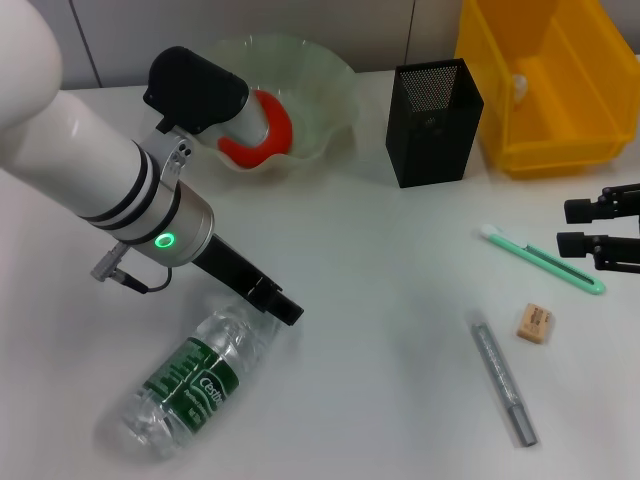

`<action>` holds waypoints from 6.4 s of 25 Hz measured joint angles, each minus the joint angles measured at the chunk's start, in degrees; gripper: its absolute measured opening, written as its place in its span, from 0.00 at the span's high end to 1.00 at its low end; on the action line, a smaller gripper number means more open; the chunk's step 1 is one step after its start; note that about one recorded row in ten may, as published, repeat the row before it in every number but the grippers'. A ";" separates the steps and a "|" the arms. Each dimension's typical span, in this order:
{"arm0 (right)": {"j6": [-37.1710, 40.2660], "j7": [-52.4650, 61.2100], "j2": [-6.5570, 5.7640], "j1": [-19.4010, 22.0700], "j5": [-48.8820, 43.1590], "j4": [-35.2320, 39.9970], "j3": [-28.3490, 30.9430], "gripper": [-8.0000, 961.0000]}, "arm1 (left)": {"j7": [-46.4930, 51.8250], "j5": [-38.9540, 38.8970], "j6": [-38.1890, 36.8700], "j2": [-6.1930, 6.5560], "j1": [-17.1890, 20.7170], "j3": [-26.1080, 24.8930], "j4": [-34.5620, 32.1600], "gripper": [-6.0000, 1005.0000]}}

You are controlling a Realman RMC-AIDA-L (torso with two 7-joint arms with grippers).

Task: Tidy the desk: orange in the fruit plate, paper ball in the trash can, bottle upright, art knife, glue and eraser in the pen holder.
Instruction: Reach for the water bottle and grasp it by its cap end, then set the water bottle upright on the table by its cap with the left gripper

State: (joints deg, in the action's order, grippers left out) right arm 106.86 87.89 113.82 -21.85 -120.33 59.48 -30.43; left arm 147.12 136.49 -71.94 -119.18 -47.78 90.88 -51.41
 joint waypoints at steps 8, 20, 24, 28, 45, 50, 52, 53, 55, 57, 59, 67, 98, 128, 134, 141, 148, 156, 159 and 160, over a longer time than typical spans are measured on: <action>0.01 0.00 0.00 0.15 0.00 0.03 0.10 0.57 | 0.00 0.00 -0.13 0.00 0.57 0.00 0.34 0.33; 0.01 0.00 0.01 0.04 0.00 0.02 0.25 0.58 | 0.00 -0.14 -0.08 0.00 0.59 0.20 0.87 0.34; 0.01 0.00 0.08 0.17 0.00 -0.05 0.42 0.59 | 0.00 -0.99 -0.39 0.00 0.57 0.59 0.40 0.35; 0.01 0.00 0.09 0.16 0.00 -0.07 0.46 0.59 | 0.00 -1.04 -0.55 0.00 0.48 0.65 0.35 0.35; -0.50 0.00 0.14 0.41 0.09 -0.09 0.46 0.60 | -2.25 -4.31 -3.76 0.01 0.50 0.88 -1.21 0.57; -1.05 0.00 0.16 0.47 0.24 -0.81 0.54 0.61 | -1.97 -4.37 -4.45 0.00 1.12 0.88 -4.09 0.57; -1.24 0.00 0.17 0.48 0.26 -1.11 0.55 0.61 | -1.83 -4.38 -4.68 0.03 1.56 0.88 -5.35 0.57; -1.26 0.00 0.18 0.49 0.27 -1.21 0.55 0.61 | -1.83 -4.38 -4.68 0.03 1.56 0.88 -5.35 0.57; -1.27 0.01 0.18 0.50 0.30 -1.29 0.55 0.61 | -1.58 -4.04 -5.55 0.30 2.52 0.43 -9.51 0.57; -1.27 0.04 0.18 0.54 0.32 -1.31 0.55 0.62 | -1.54 -3.96 -5.59 0.35 2.67 0.31 -10.01 0.57; -1.27 0.27 0.18 0.59 0.37 -1.31 0.55 0.62 | -1.42 -3.90 -5.85 0.52 3.31 -0.79 -11.75 0.57; -1.21 0.48 0.18 0.51 0.38 -1.30 0.55 0.62 | -1.66 0.53 -7.14 0.54 3.70 -1.01 -15.73 0.57; -2.66 2.04 0.47 -1.52 0.00 -1.74 0.14 0.62 | -2.44 3.79 -0.64 0.53 14.70 -7.25 -31.50 0.57; -2.66 2.82 0.88 -1.97 0.00 -1.74 -0.06 0.62 | -7.24 -1.00 10.11 0.62 27.01 -7.48 -40.20 0.57; -2.63 2.82 0.92 -1.92 0.00 -1.74 -0.07 0.62 | -8.88 -1.30 14.05 0.57 27.86 -7.34 -38.58 0.57; -2.63 2.83 0.97 -1.88 0.01 -1.81 -0.06 0.63 | -11.86 -5.29 17.64 0.63 28.38 -7.54 -35.97 0.57; -2.60 2.93 0.97 -1.79 0.01 -1.82 -0.02 0.63 | -14.39 -6.99 20.82 0.61 29.68 -7.57 -34.85 0.57; -2.59 3.23 0.97 -1.84 0.01 -1.82 -0.07 0.63 | -17.58 -10.81 24.02 0.61 31.71 -8.15 -33.58 0.57; -2.44 3.41 0.97 -1.85 0.01 -1.83 -0.07 0.63 | -20.29 -14.66 24.30 0.62 32.12 -9.50 -31.73 0.57; -2.37 3.44 0.97 -1.86 0.01 -1.83 -0.07 0.63 | -20.94 -15.57 24.33 0.62 32.22 -9.85 -31.25 0.57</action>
State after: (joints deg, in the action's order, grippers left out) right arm 104.49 91.33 114.79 -23.71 -120.32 57.65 -30.50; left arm 126.18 120.92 -47.61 -118.56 -15.57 81.03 -82.66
